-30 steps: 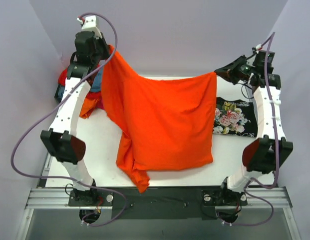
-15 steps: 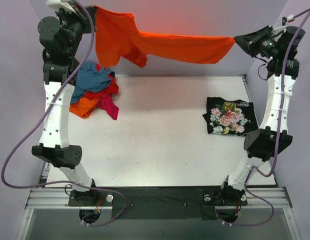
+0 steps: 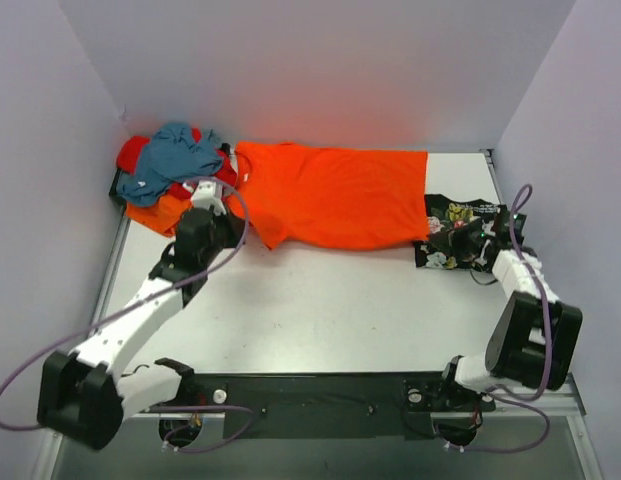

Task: Fold and stack the t-shirts
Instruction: Flatten out the tshirt

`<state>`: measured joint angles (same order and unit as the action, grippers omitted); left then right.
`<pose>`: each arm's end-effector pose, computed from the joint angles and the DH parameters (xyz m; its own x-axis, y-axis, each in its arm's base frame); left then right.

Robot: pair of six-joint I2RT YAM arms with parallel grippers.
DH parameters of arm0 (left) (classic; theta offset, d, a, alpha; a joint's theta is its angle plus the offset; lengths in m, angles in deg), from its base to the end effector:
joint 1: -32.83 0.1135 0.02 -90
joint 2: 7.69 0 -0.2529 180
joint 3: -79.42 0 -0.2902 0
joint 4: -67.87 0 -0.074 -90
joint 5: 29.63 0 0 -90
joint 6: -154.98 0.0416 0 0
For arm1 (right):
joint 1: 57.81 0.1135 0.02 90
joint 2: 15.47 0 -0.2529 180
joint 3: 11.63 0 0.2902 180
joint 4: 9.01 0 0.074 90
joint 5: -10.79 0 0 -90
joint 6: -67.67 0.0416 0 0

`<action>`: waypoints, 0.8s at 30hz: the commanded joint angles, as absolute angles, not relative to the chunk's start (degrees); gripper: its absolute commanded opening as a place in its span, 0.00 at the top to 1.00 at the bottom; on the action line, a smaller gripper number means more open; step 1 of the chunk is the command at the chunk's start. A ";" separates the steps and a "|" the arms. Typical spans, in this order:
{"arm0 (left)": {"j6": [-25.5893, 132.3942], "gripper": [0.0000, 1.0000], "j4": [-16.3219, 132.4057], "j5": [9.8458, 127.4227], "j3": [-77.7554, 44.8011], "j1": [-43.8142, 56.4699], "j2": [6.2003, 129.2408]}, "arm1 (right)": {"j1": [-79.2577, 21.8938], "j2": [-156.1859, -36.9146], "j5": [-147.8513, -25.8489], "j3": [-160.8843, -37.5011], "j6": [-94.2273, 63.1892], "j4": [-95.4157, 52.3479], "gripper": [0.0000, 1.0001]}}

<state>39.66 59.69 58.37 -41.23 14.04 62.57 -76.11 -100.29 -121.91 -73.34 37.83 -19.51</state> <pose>0.3117 -0.1045 0.2588 -0.4042 -0.3140 -0.8591 0.1303 0.9099 -0.3938 0.3423 -0.0835 0.1936 -0.5265 0.8455 -0.0888 0.3039 0.2847 0.9092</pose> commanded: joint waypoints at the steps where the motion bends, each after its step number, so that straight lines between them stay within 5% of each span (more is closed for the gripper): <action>1: 33.88 1.00 62.37 47.73 -51.61 5.43 40.44 | -77.84 -84.32 -118.58 -60.86 32.69 -19.96 1.00; 11: 23.41 1.00 27.13 42.97 -60.26 -0.92 7.97 | -80.31 -55.93 -108.92 -46.33 20.12 -48.88 1.00; 16: 24.37 1.00 28.76 42.88 -60.35 -0.92 11.64 | -78.21 -53.78 -108.05 -46.92 17.92 -48.80 1.00; 24: 28.76 1.00 39.40 39.72 -55.34 -0.83 31.84 | -65.63 -72.39 -97.40 -58.44 18.18 -43.45 1.00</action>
